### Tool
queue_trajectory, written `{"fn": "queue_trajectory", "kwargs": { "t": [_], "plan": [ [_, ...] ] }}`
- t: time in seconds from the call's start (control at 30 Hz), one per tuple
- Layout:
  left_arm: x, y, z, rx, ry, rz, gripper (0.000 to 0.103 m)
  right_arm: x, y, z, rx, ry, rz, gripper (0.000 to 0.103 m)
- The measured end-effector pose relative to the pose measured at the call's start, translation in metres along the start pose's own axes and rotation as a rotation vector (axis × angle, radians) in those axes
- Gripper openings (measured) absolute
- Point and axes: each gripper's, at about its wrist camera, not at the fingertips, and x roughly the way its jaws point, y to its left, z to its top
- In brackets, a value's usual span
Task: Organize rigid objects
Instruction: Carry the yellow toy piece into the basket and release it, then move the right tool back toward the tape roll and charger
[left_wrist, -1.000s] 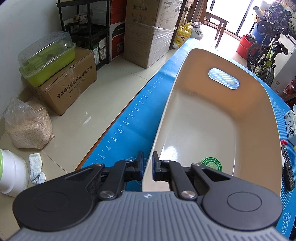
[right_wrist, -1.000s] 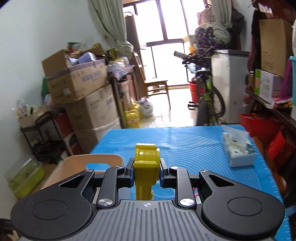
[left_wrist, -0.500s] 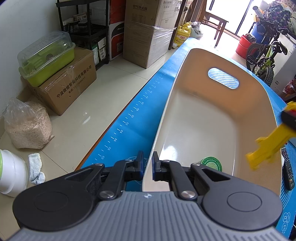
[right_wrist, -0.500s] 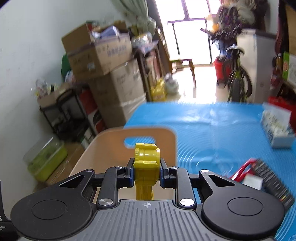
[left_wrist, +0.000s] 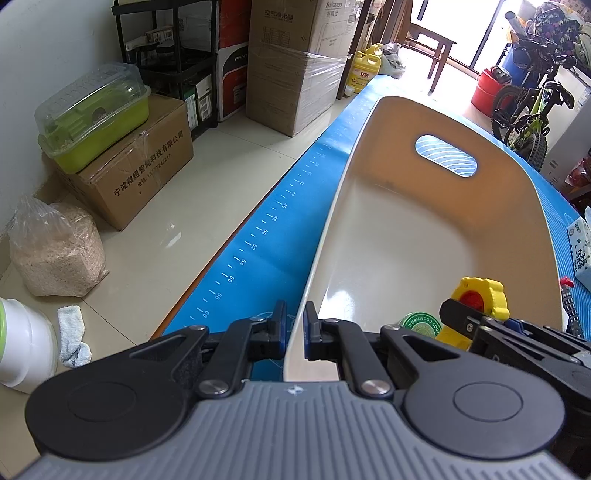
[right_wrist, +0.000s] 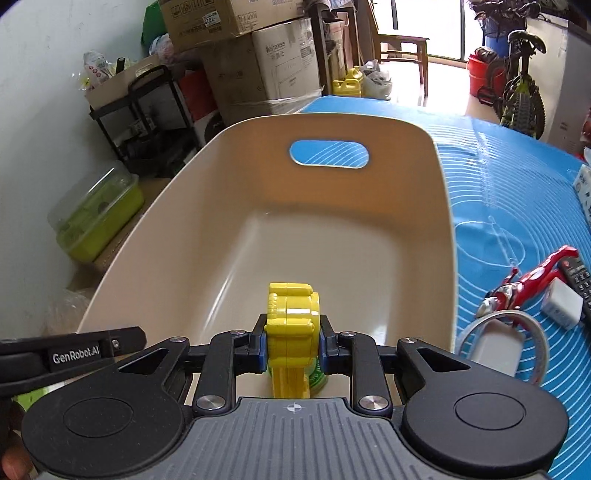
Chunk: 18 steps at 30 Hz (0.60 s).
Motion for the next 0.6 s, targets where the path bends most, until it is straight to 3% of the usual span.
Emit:
{"fn": "queue_trajectory", "kwargs": {
  "t": [0.17,0.23,0.33,0.6],
  "plan": [
    [0.000,0.000,0.001,-0.001,0.001,-0.001,0.010,0.008,0.001,0.003,-0.002,0.056,-0.009,0.034],
    [-0.001,0.000,0.001,-0.001,0.000,-0.003,0.010,0.008,0.000,0.000,-0.020,0.048,-0.014,0.041],
    [-0.001,0.000,0.001,0.000,0.001,-0.001,0.010,0.006,0.002,-0.001,-0.041,0.038,-0.020,0.042],
    [-0.002,0.000,0.003,-0.002,0.002,-0.003,0.010,-0.004,0.003,0.000,-0.056,0.008,0.033,0.062]
  ]
}}
